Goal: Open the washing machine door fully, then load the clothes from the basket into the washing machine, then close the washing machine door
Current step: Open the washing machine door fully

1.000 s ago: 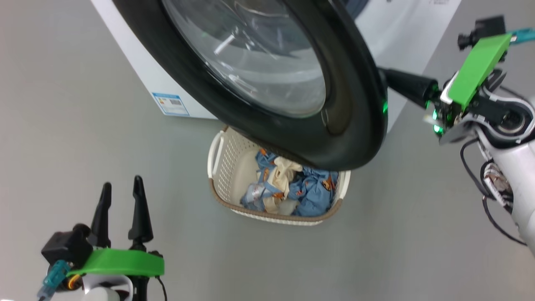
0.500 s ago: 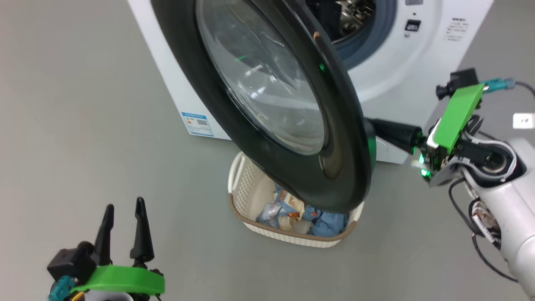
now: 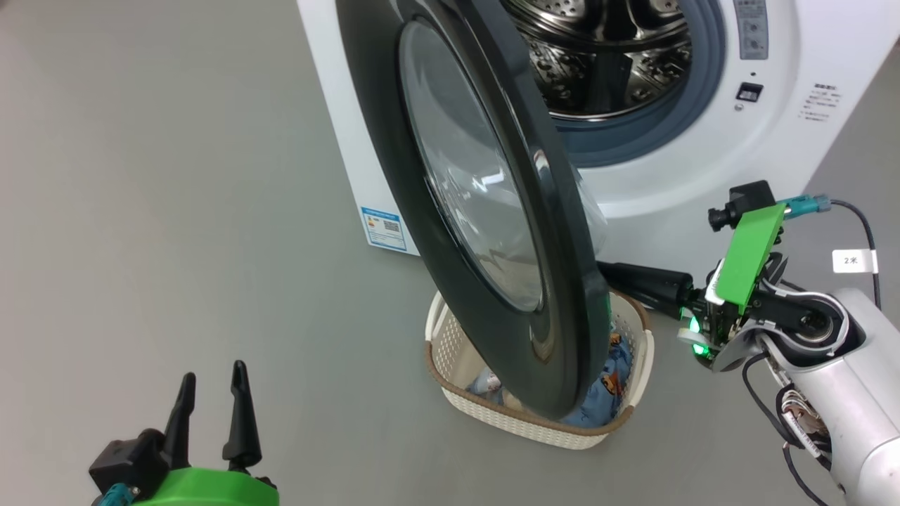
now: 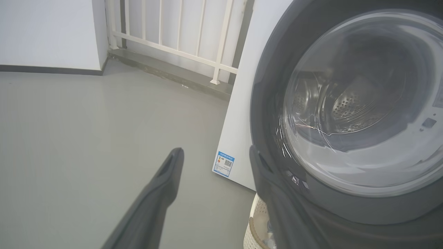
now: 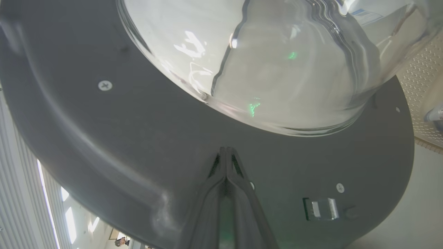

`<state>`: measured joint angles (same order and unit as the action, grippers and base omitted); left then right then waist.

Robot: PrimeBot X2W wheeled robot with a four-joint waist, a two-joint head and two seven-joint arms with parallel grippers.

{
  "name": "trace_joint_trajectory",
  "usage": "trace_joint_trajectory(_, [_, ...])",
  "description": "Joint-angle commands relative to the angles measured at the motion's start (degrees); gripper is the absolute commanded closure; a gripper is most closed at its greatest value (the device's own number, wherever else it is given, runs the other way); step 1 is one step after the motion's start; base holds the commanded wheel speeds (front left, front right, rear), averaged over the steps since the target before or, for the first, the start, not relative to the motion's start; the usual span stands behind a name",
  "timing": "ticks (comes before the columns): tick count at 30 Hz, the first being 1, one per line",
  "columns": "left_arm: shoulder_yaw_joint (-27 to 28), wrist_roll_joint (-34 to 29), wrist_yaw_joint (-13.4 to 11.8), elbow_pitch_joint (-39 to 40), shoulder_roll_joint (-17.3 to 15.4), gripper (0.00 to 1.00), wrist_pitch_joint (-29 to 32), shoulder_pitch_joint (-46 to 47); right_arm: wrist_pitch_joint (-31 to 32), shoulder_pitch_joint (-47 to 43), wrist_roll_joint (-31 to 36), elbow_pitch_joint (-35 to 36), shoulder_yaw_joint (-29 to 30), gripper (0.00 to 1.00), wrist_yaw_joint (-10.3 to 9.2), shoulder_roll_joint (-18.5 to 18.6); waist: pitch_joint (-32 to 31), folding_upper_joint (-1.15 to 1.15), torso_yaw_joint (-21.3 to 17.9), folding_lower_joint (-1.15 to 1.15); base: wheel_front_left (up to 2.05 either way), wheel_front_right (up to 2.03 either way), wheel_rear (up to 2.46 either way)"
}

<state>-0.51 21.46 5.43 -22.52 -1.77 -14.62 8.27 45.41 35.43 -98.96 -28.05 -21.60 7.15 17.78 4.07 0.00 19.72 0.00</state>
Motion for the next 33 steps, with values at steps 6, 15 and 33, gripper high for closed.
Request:
trace_joint_trajectory(6, [1.37, -0.93, 0.01, -0.06, -1.48, 0.00, -0.38, 0.26, 1.47, -1.80, -1.44, 3.23, -0.77, 1.00, 0.34, -2.10, -2.26, 0.00, 3.66, 0.00, 0.00, 0.00, 0.00])
trace_joint_trajectory(15, [1.34, -0.79, 0.16, -0.34, -1.92, 0.00, -0.38, 0.17, 1.79, -2.49, -1.45, 3.71, -1.26, 1.00, 0.34, -2.68, -2.64, 0.00, 5.06, 0.00, 0.00, 0.00, 0.00])
trace_joint_trajectory(33, [1.60, -0.50, -0.22, -0.07, -2.08, 0.00, -0.38, 0.32, 1.12, -2.10, -0.68, 4.69, -1.16, 1.00, 0.34, -2.68, -2.26, 0.00, 2.50, 0.00, 0.00, 0.00, 0.00])
